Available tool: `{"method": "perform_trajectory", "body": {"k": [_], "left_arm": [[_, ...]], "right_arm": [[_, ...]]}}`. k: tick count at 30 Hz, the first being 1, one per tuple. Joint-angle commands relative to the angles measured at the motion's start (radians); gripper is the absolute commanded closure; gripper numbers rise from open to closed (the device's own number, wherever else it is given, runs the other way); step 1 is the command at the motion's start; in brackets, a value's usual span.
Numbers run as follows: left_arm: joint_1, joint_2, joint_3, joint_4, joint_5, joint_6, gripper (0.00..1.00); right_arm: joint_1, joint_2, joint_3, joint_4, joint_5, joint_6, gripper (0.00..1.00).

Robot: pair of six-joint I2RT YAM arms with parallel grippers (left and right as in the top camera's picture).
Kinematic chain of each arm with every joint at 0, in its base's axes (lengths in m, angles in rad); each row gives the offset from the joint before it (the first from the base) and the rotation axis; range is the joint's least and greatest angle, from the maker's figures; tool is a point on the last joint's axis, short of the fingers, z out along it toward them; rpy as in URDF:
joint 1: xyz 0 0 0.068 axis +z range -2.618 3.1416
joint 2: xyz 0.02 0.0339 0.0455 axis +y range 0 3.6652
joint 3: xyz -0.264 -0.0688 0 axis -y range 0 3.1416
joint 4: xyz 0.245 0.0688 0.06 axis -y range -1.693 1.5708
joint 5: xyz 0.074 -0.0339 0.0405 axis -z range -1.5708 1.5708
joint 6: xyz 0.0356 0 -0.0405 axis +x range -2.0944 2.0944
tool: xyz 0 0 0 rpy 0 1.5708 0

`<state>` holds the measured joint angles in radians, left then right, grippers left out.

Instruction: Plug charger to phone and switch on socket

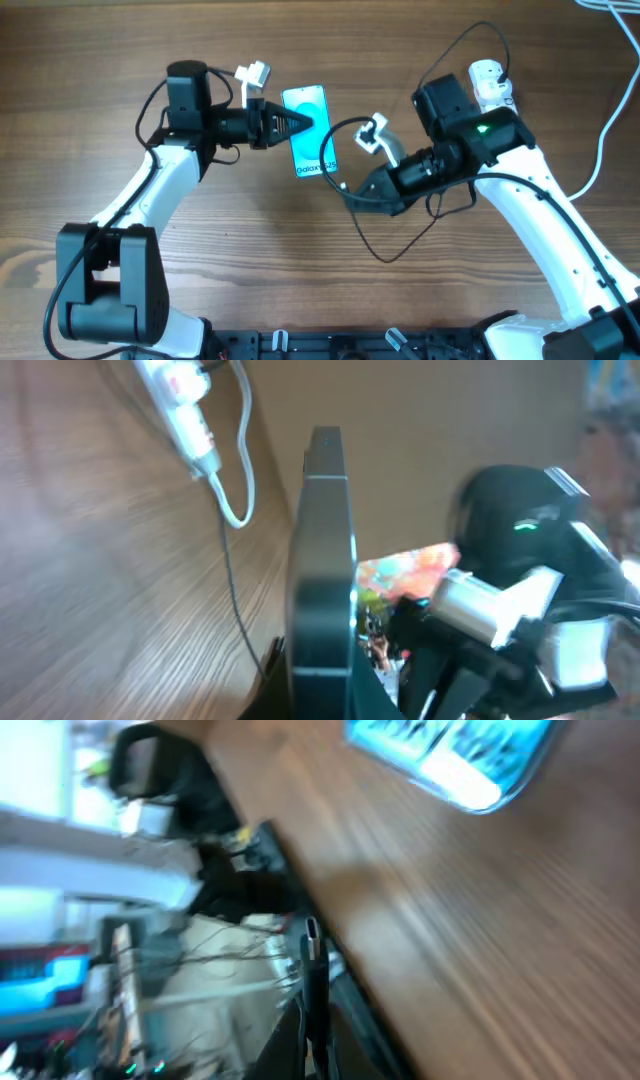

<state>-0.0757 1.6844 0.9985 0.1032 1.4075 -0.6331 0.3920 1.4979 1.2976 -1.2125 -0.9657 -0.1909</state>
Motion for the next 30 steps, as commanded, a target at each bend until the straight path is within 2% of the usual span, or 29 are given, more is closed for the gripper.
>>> {"method": "perform_trajectory", "body": {"k": [1,3,4,6,8,10,14,17,30], "left_arm": [[0.065,-0.003,0.013,0.180,0.071,-0.200,0.96],[0.095,-0.003,0.013,0.280,0.071,-0.287,0.96],[0.106,-0.003,0.013,0.333,0.070,-0.333,0.96],[0.103,-0.003,0.013,0.400,0.070,-0.401,0.96],[0.092,-0.003,0.013,0.403,0.070,-0.401,0.96],[0.091,-0.003,0.013,0.403,0.069,-0.401,0.96],[0.082,-0.003,0.013,0.408,0.084,-0.400,0.96],[0.063,-0.003,0.013,0.471,0.141,-0.400,0.96],[0.007,-0.003,0.013,0.469,0.164,-0.400,0.96]], "right_arm": [[0.000,-0.011,-0.094,0.040,-0.267,-0.147,0.96],[0.000,-0.011,-0.179,0.175,-0.389,-0.114,0.95],[0.000,-0.011,-0.236,0.332,-0.433,-0.008,0.95],[0.006,-0.011,-0.327,0.676,-0.439,0.292,0.96],[0.020,-0.011,-0.356,0.895,-0.438,0.451,0.96],[0.033,-0.011,-0.356,0.997,-0.415,0.567,0.96],[0.035,-0.006,-0.356,1.015,-0.392,0.631,0.96],[0.036,0.009,-0.356,1.018,-0.382,0.640,0.96],[0.036,0.050,-0.356,1.100,-0.367,0.700,0.96]]}}
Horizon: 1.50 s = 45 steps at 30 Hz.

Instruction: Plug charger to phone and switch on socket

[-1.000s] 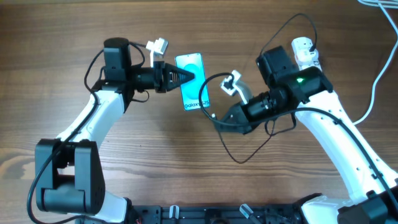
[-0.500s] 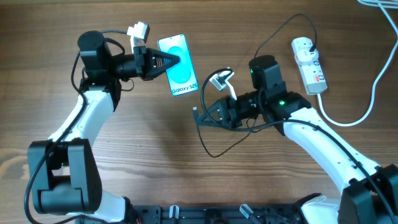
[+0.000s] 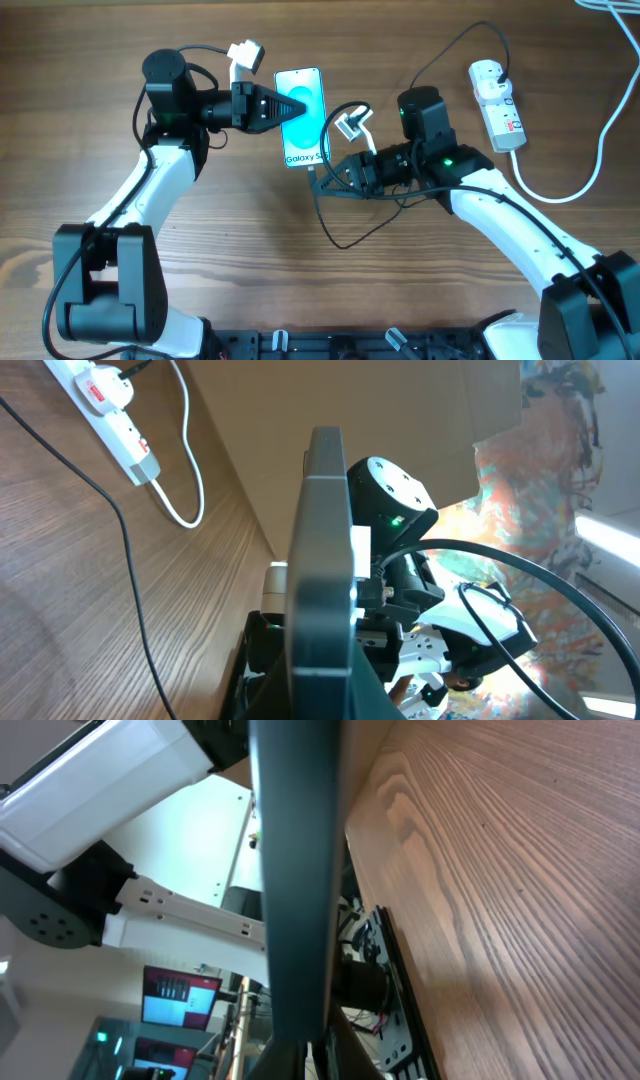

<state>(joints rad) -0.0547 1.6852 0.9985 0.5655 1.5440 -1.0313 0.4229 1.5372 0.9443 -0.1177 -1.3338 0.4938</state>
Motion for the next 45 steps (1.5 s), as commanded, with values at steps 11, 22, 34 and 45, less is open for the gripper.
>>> {"method": "perform_trajectory", "body": {"k": [11,22,34,45], "left_arm": [[-0.015,-0.004,0.013,0.006,0.026,-0.002,0.96],[-0.016,-0.004,0.013,-0.008,0.016,-0.002,0.96],[-0.016,-0.004,0.013,-0.039,0.034,-0.001,0.96],[-0.015,-0.004,0.013,-0.038,0.033,0.006,0.96]], "right_arm": [[0.006,0.010,-0.002,-0.001,-0.031,0.010,0.96],[0.006,0.010,-0.002,0.002,-0.047,0.006,0.96],[0.006,0.010,-0.002,0.021,0.059,0.023,0.96],[0.004,-0.043,-0.002,0.013,0.110,0.035,0.95]]}}
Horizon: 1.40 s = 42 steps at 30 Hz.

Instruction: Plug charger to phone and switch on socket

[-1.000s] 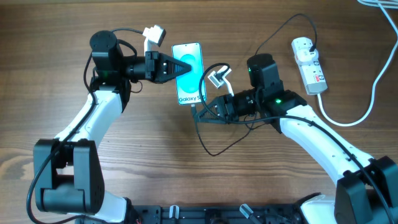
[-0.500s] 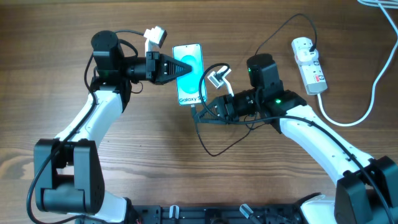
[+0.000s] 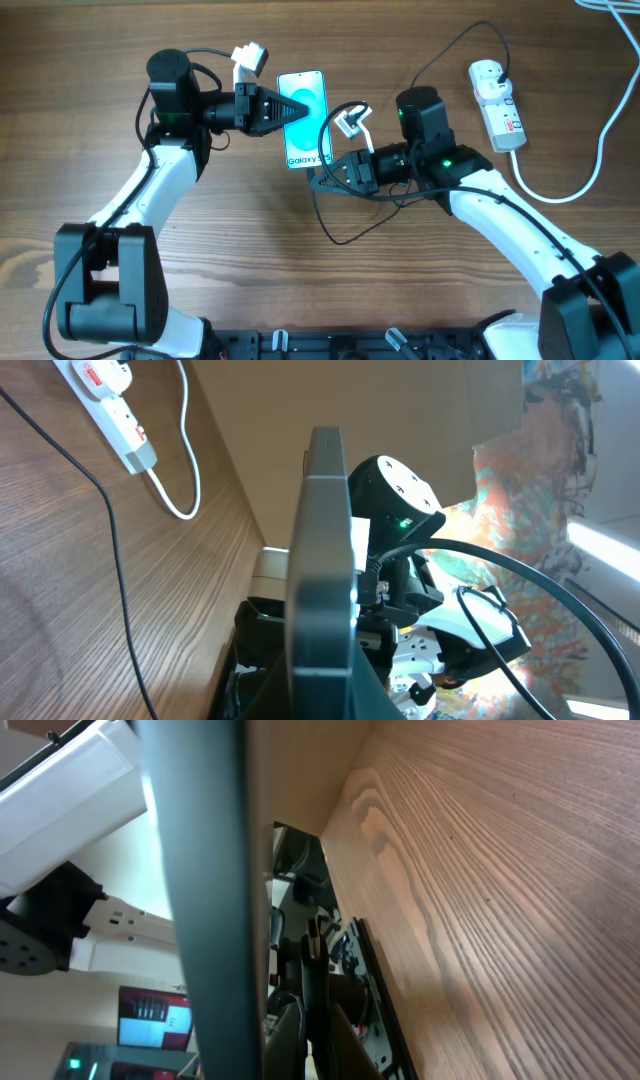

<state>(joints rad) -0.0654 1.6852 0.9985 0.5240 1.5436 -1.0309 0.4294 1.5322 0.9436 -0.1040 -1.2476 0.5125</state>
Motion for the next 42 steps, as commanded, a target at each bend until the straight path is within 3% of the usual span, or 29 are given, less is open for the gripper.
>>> {"method": "perform_trajectory", "body": {"k": [1,4,17,42], "left_arm": [[-0.004,-0.004,0.013,0.005,0.033,0.006,0.96],[0.026,-0.004,0.013,0.011,0.031,0.006,0.96],[0.016,-0.004,0.013,0.010,0.006,0.040,0.96],[-0.017,-0.003,0.013,-0.013,-0.007,0.084,0.96]], "right_arm": [[-0.002,-0.038,-0.002,-0.034,0.025,0.008,0.96],[-0.002,-0.039,-0.002,-0.163,0.038,-0.070,0.96],[0.000,-0.066,-0.001,-0.140,-0.048,-0.068,0.96],[0.000,-0.066,-0.001,-0.117,-0.024,-0.045,0.95]]}}
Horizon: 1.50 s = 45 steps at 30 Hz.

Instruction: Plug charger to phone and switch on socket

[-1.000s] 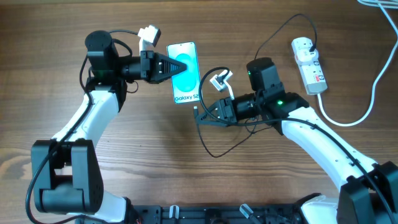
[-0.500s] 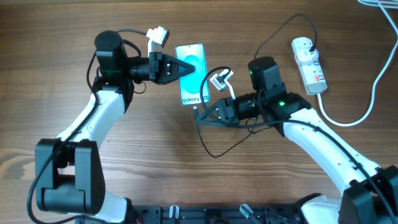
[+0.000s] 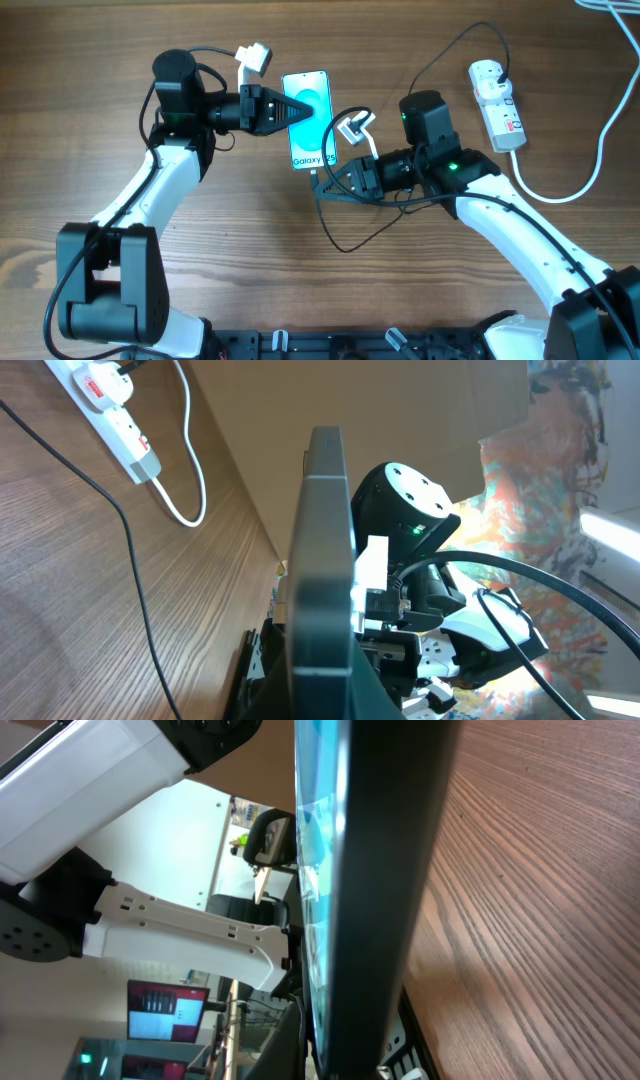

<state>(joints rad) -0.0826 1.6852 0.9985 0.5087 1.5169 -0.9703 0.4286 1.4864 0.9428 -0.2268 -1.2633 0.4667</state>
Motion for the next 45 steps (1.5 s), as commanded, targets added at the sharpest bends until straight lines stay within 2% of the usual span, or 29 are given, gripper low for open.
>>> {"method": "perform_trajectory", "body": {"k": [1,16,21,45], "left_arm": [[0.000,-0.003,0.013,0.003,0.020,0.024,0.96],[0.002,-0.003,0.013,0.003,0.024,0.023,0.96],[0.046,-0.003,0.013,-0.027,0.043,0.020,0.96],[0.016,-0.003,0.013,-0.027,0.038,0.028,0.96]], "right_arm": [[0.000,-0.021,0.000,0.005,-0.009,0.008,0.96],[0.000,-0.021,0.000,0.004,0.009,0.034,0.96],[0.000,-0.021,0.000,0.002,0.005,0.034,0.95],[0.000,-0.021,-0.001,0.025,0.010,0.068,0.95]]}}
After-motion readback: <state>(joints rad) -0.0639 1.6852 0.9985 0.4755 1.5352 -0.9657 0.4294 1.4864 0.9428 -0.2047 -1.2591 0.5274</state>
